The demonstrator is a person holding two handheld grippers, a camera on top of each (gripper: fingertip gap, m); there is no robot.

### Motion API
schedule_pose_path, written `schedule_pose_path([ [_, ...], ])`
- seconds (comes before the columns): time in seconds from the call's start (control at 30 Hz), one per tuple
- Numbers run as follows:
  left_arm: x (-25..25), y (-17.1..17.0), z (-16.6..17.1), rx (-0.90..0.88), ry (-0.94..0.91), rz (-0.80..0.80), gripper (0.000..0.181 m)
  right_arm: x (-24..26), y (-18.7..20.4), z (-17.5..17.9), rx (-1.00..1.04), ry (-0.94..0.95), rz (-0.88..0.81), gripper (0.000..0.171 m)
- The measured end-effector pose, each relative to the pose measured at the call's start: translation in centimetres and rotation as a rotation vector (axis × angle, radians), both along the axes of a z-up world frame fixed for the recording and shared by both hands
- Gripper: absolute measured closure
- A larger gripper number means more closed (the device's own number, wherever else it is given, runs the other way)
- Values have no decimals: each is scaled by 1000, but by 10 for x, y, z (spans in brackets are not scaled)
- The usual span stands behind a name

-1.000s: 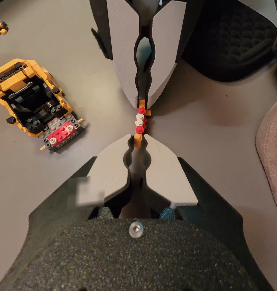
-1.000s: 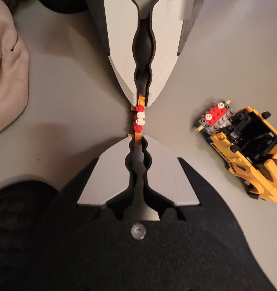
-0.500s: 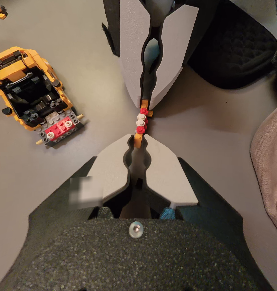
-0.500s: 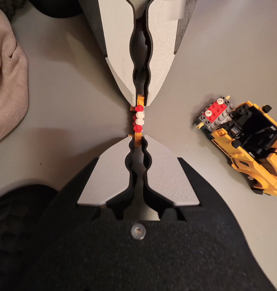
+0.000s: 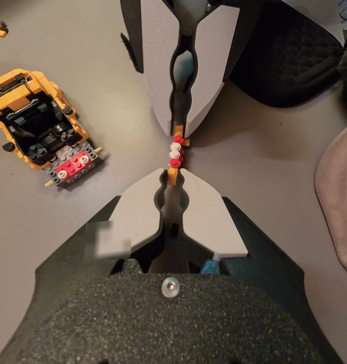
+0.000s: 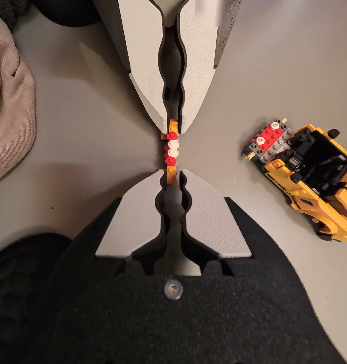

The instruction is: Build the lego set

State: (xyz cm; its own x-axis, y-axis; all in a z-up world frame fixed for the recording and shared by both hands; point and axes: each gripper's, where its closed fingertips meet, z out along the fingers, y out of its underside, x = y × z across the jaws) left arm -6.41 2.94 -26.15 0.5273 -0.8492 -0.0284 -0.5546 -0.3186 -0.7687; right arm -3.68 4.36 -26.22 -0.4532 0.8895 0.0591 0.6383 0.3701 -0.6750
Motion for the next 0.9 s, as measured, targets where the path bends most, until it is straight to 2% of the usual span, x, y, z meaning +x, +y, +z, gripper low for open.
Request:
schedule_pose_path([
  [0.33, -6, -1, 0, 26, 5, -38, 161, -5, -2, 17, 15, 33, -71, 152],
  [0.73, -15, 1, -9, 58, 97, -11, 171, -12, -1, 9, 103, -43, -87, 149],
  [0.9, -24, 10, -8, 89, 123, 48, 173, -20, -4, 6, 163, -113, -78, 148],
])
